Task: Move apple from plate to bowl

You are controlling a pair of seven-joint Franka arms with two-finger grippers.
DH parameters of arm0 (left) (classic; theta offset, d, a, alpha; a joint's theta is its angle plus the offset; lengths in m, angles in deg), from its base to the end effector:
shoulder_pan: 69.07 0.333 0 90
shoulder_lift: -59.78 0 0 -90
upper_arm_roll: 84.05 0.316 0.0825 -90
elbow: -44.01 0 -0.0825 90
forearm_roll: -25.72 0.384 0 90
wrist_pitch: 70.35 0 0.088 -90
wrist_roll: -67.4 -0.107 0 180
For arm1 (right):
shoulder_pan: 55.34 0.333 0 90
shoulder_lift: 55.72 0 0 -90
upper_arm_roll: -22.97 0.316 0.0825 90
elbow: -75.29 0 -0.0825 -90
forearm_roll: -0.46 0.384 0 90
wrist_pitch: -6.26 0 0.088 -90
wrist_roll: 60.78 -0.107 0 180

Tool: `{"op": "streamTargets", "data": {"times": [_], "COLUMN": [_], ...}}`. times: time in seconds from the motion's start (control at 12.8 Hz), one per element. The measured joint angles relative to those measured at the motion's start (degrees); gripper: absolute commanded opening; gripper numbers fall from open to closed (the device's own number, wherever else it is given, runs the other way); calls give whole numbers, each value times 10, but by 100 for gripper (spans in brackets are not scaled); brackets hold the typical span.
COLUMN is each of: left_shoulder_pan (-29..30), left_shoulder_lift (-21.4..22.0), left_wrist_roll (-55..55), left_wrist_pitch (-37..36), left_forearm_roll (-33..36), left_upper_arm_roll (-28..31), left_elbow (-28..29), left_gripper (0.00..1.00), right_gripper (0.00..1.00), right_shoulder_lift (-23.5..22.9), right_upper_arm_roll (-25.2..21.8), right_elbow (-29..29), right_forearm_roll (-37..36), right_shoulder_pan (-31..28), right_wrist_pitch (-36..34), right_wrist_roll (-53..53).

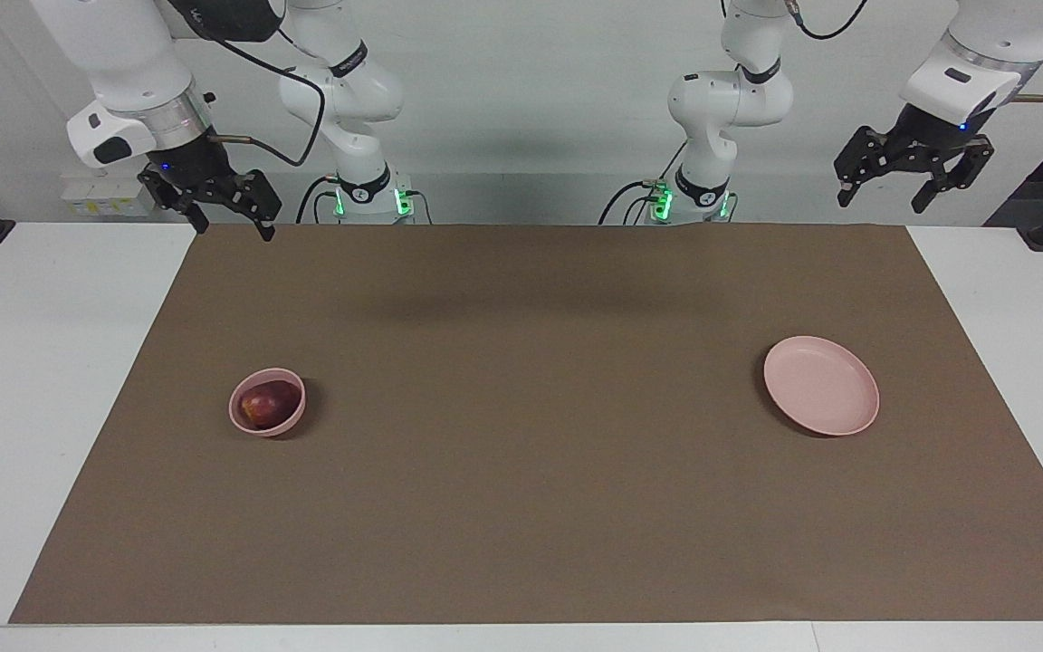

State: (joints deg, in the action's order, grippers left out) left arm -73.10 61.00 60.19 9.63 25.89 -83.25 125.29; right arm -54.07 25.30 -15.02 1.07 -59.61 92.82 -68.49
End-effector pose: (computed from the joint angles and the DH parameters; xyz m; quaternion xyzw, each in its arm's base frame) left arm 0.5268 -0.0293 0.6911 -0.9959 0.0907 0.0007 0.0013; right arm 0.5391 -0.0167 0.6325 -0.9963 0.0839 0.0186 0.0038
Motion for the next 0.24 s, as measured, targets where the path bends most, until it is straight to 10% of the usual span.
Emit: {"op": "streamTargets", "data": {"times": [0.24], "left_shoulder_pan": [0], "left_shoulder_lift": [0], "left_wrist_roll": [0], "left_wrist_pitch": [0], "left_forearm_roll": [0], "left_upper_arm_roll": [0], "left_elbow": [0], "left_gripper": [100], "right_gripper": [100], "right_shoulder_lift": [0], "right_upper_arm_roll": [0], "right_elbow": [-1], "right_forearm_roll": [0], "right_shoulder_pan": [0], "right_wrist_pitch": [-1], "right_wrist_roll": [0]}}
